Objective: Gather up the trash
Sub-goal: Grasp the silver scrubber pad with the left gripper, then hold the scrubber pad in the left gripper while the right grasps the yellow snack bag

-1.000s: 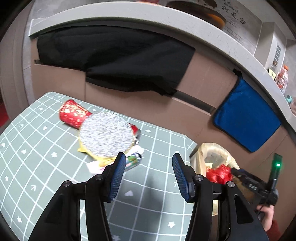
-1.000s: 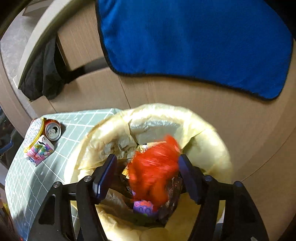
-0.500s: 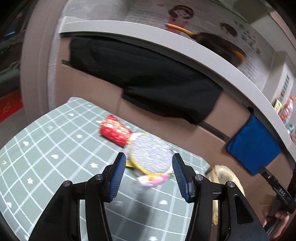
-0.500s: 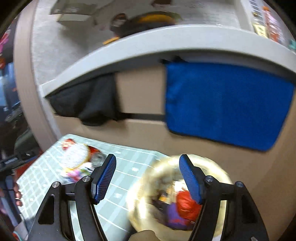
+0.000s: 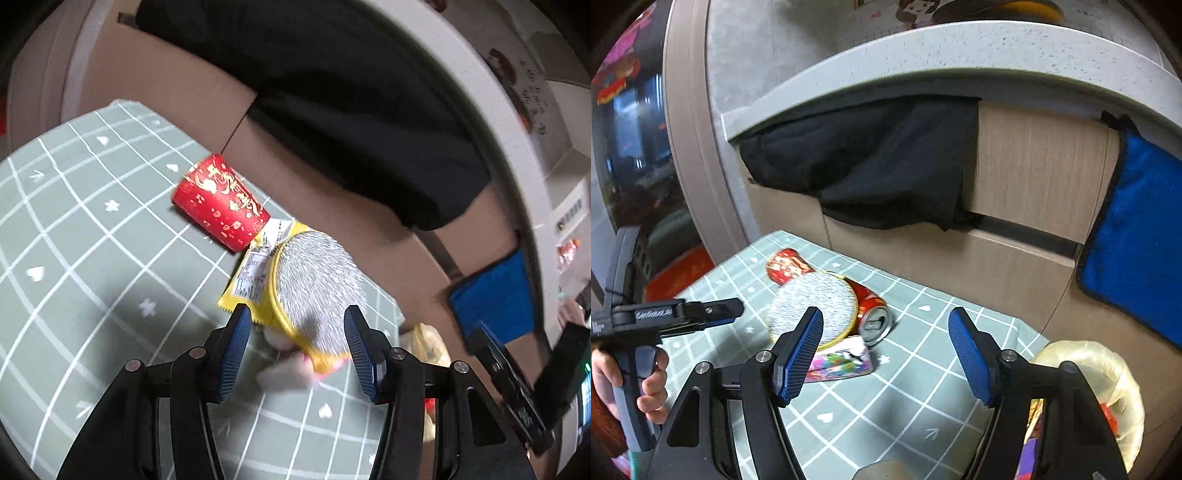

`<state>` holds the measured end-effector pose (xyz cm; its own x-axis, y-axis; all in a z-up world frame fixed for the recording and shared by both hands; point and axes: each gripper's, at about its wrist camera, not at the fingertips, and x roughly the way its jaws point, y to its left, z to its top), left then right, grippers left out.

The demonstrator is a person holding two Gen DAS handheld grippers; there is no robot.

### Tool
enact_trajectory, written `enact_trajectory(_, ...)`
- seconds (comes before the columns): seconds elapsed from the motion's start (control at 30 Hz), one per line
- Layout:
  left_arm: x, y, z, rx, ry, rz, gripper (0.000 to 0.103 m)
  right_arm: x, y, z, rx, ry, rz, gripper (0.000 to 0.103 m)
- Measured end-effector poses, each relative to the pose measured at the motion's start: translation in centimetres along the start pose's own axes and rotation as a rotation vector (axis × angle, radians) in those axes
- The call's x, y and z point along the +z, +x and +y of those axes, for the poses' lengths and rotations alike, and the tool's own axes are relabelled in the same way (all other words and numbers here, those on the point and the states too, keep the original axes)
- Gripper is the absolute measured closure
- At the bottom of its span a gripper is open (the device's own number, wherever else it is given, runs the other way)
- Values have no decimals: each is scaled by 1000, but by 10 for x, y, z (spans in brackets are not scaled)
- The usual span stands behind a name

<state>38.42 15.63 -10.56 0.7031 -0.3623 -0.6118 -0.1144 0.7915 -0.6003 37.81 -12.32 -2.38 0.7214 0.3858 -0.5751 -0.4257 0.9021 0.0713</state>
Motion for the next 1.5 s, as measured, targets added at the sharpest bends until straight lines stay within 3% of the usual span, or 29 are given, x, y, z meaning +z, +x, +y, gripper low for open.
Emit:
enact_trajectory(0.23,16,44,3,28,-105,41,53,-6,20,-24,-3,40,46,35)
enact_trajectory(0.27,16,47,2,19,-97,57,66,-7,24,-26,0,45,53,35)
enact_trajectory(0.3,14,49,-2,12,-66,77,71,-7,26,-26,2,48,59,35)
enact_trajectory(0.4,1,44,-13,39,55,104,80,-8,34,-25,21,54,79,35)
enact_trajectory(0.63,-48,3,2,60,131,196,87,-7,45,-1,81,25,99,35)
enact_trajectory(0.8,-66,-47,28,94,116,116,87,-7,51,29,129,-16,119,35)
enact_trajectory(0.93,-62,-84,41,166,109,-32,89,-7,69,62,162,-60,149,35)
enact_trajectory(1.07,-51,-105,52,215,103,-136,89,-2,92,87,110,-105,135,35)
enact_trajectory(1.17,-44,-108,58,215,98,-155,89,8,115,102,84,-175,120,35)
enact_trajectory(1.37,-44,-98,71,221,110,-122,89,28,173,96,31,-184,188,35)
enact_trajectory(1.5,-42,-94,74,219,107,-107,89,29,200,86,111,-132,282,35)
